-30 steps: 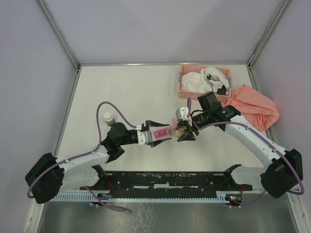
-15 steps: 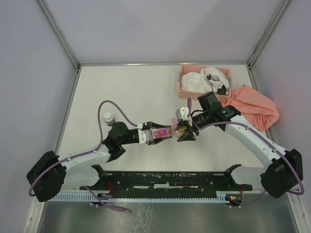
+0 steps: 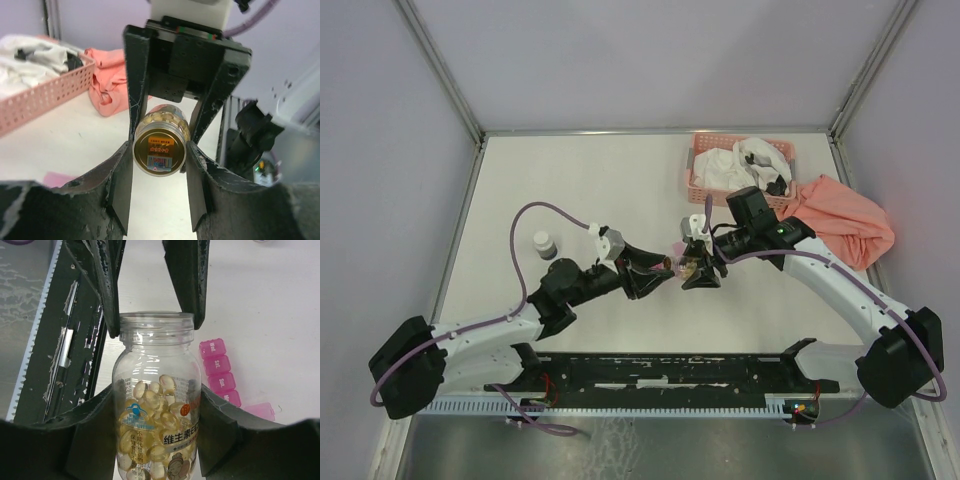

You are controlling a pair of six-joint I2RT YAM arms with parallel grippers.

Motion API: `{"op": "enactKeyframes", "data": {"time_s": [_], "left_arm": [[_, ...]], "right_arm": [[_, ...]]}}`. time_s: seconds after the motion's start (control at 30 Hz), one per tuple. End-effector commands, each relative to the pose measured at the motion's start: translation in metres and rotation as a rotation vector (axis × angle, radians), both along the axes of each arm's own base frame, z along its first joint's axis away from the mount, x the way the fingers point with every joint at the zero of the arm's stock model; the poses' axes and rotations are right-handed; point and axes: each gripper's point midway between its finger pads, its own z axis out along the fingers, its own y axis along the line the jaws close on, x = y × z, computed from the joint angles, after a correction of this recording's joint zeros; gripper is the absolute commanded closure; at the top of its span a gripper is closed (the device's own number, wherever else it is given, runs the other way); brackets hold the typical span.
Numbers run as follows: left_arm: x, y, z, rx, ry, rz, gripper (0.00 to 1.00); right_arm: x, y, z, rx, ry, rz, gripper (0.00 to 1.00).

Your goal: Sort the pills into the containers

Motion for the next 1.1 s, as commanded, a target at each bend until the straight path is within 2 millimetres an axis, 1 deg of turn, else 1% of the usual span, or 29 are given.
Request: {"op": "enactKeyframes", "data": {"time_s": [0.0, 0.07, 0.17, 0.23, 0.27, 0.3, 0.33, 0.4, 0.43, 0.5, 0.53, 0.6, 0.63, 0.7, 0.77, 0.8, 0.87, 0.93, 1.0, 1.07], "left_arm": [[0.001, 0.000, 0.033, -0.186, 0.423, 0.130, 0.97], [0.002, 0.000, 0.034, -0.184, 0.490, 0.175, 0.97], [0.001, -0.002, 0.032, -0.193, 0.531, 0.186, 0.97], [0.002, -0.004, 0.026, -0.174, 0.540, 0.195, 0.97], [0.004, -0.004, 0.024, -0.167, 0.542, 0.203, 0.96], [0.004, -0.005, 0.022, -0.160, 0.538, 0.206, 0.92], [0.004, -0.005, 0.020, -0.152, 0.535, 0.205, 0.82], [0.004, -0.005, 0.020, -0.143, 0.522, 0.203, 0.54], [0.003, -0.004, 0.020, -0.142, 0.512, 0.204, 0.42], [0.002, 0.000, 0.021, -0.141, 0.493, 0.209, 0.23], [0.002, 0.003, 0.021, -0.139, 0.481, 0.212, 0.15], [0.002, 0.010, 0.015, -0.122, 0.458, 0.236, 0.06], [0.003, 0.013, 0.012, -0.105, 0.440, 0.249, 0.04], [0.000, 0.020, -0.001, -0.039, 0.369, 0.256, 0.03], [-0.006, 0.025, -0.018, 0.051, 0.282, 0.234, 0.03], [-0.011, 0.028, -0.030, 0.095, 0.239, 0.218, 0.04], [-0.020, 0.033, -0.041, 0.135, 0.122, 0.170, 0.03], [-0.027, 0.040, -0.042, 0.131, -0.058, 0.136, 0.03], [-0.036, 0.046, -0.033, 0.103, -0.314, 0.109, 0.01], [-0.038, 0.051, -0.021, 0.067, -0.510, 0.130, 0.01]], "right_arm": [[0.026, 0.004, 0.013, 0.004, -0.047, -0.088, 0.98], [0.028, 0.004, 0.011, 0.000, -0.040, -0.096, 0.98], [0.028, 0.005, 0.010, 0.000, -0.030, -0.096, 0.98], [0.028, 0.005, 0.009, -0.001, -0.025, -0.098, 0.98], [0.028, 0.005, 0.009, 0.000, -0.023, -0.098, 0.98], [0.028, 0.005, 0.009, 0.001, -0.022, -0.097, 0.98], [0.027, 0.005, 0.010, 0.003, -0.022, -0.096, 0.98], [0.028, 0.005, 0.011, 0.006, -0.023, -0.095, 0.98], [0.027, 0.004, 0.010, 0.006, -0.021, -0.095, 0.98], [0.027, 0.005, 0.011, 0.008, -0.022, -0.092, 0.98], [0.027, 0.004, 0.011, 0.009, -0.021, -0.092, 0.98], [0.025, 0.005, 0.012, 0.015, -0.019, -0.084, 0.98], [0.025, 0.005, 0.013, 0.017, -0.020, -0.082, 0.98], [0.022, 0.005, 0.013, 0.021, -0.020, -0.070, 0.98], [0.021, 0.004, 0.013, 0.024, -0.025, -0.059, 0.98], [0.020, 0.004, 0.013, 0.026, -0.028, -0.053, 0.98], [0.018, 0.004, 0.015, 0.032, -0.036, -0.039, 0.98], [0.015, 0.004, 0.015, 0.038, -0.042, -0.022, 0.98], [0.012, 0.004, 0.015, 0.043, -0.042, -0.008, 0.98], [0.010, 0.004, 0.015, 0.046, -0.046, 0.004, 0.98]]}}
